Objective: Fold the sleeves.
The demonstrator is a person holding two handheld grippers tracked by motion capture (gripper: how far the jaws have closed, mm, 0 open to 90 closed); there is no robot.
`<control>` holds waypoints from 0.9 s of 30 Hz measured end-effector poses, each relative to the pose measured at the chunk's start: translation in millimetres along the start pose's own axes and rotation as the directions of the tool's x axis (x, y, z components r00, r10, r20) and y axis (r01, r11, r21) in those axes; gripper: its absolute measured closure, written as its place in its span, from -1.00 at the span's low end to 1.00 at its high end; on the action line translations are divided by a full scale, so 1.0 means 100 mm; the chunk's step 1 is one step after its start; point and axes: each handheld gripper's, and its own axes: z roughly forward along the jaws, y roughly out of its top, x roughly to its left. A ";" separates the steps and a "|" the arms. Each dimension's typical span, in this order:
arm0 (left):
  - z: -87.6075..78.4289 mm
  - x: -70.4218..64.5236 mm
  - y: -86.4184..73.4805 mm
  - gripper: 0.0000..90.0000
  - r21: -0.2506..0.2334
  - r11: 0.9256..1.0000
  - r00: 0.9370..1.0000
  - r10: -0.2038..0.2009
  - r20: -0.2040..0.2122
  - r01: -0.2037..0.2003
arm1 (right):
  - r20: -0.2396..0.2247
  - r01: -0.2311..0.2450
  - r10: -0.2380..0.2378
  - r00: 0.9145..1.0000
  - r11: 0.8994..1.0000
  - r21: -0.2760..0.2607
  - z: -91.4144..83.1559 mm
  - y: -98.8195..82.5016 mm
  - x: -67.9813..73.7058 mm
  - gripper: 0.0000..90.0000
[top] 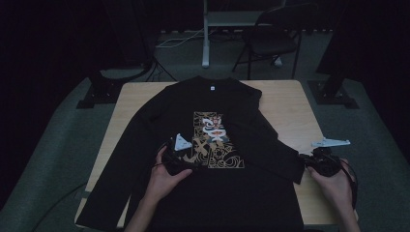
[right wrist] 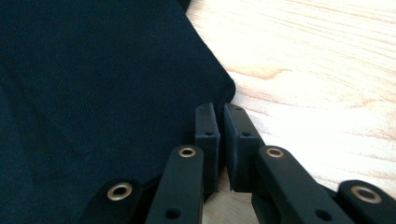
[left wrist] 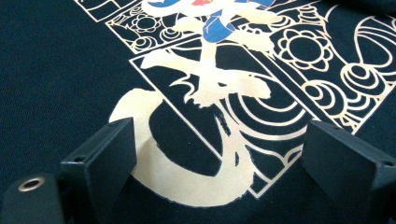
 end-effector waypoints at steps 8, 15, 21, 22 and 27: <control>0.00 0.00 0.00 -0.75 0.000 1.000 1.000 0.001 0.000 -0.001 | -0.019 0.020 -0.021 1.000 1.000 -0.017 -0.07 0.10 0.04 0.90; 0.00 0.00 0.00 -0.74 0.000 1.000 1.000 0.000 0.000 0.000 | -0.050 0.059 -0.061 0.997 0.997 -0.052 -0.17 0.25 0.20 0.89; 0.00 0.00 0.00 -0.74 -0.001 1.000 1.000 0.000 0.000 0.000 | -0.080 0.113 -0.118 0.990 0.992 -0.062 -0.12 0.40 0.41 0.89; 0.00 0.00 0.00 -0.74 -0.001 1.000 1.000 -0.001 0.001 0.001 | -0.085 0.121 -0.126 0.988 0.991 -0.060 -0.11 0.42 0.45 0.89; 0.00 0.00 0.00 -0.74 -0.003 1.000 1.000 -0.003 0.002 0.003 | -0.114 0.178 -0.184 0.976 0.982 -0.067 -0.05 0.58 0.66 0.89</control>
